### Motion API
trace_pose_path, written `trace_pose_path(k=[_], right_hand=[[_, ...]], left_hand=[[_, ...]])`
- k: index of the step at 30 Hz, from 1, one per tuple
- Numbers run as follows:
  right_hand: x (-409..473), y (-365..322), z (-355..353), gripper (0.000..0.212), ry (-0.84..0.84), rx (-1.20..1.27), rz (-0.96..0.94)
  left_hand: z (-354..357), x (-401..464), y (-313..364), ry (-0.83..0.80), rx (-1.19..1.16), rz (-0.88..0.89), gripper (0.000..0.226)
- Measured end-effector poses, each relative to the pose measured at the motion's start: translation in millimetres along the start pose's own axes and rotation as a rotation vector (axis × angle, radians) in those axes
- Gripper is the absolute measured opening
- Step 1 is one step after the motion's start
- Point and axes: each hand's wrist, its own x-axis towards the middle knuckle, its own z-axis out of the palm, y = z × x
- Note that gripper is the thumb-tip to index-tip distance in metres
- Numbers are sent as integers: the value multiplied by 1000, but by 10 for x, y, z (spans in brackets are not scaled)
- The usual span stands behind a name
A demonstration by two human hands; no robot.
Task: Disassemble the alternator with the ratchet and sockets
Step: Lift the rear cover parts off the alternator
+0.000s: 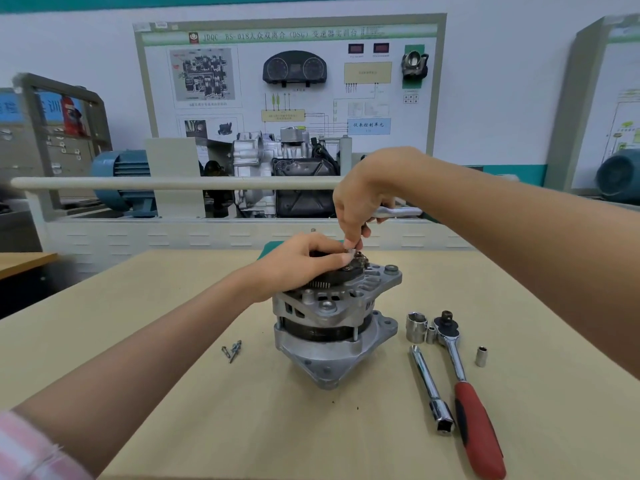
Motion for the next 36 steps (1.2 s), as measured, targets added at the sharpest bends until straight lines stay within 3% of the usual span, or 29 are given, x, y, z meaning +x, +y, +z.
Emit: trace_pose_path(k=[5,8,11,16,17,18,21,25,30,33,36], right_hand=[[-15,-53,-23,17,32,-104,-15],[-18,-39,25,14,81,-41,-31],[19,-5,112,18,240,106,-44],[109,-119,232,19,449,134,130],[135,-150,233,28,447,159,172],[125,-158,234,34,421,198,185],[108,-5,179,15,368,556,76],[-2,373,253,23,170,1100,-27],[-106,801,482,51,-169,1124,-14],[-142,898,625,39,-343,1436,-150],[-129,916,727,24,-395,1716,-240]], left_hand=[[10,49,19,49,-104,-99,13],[32,54,13,93,-175,-125,11],[93,50,17,182,-218,-127,8],[197,48,40,327,-222,-160,14],[203,44,36,334,-216,-162,18],[225,42,35,330,-208,-159,21],[237,34,24,328,-138,-122,20],[251,33,10,333,-82,-70,19],[261,17,32,321,-72,-37,15],[254,10,34,315,-49,-21,10],[242,12,34,307,-54,-23,8]])
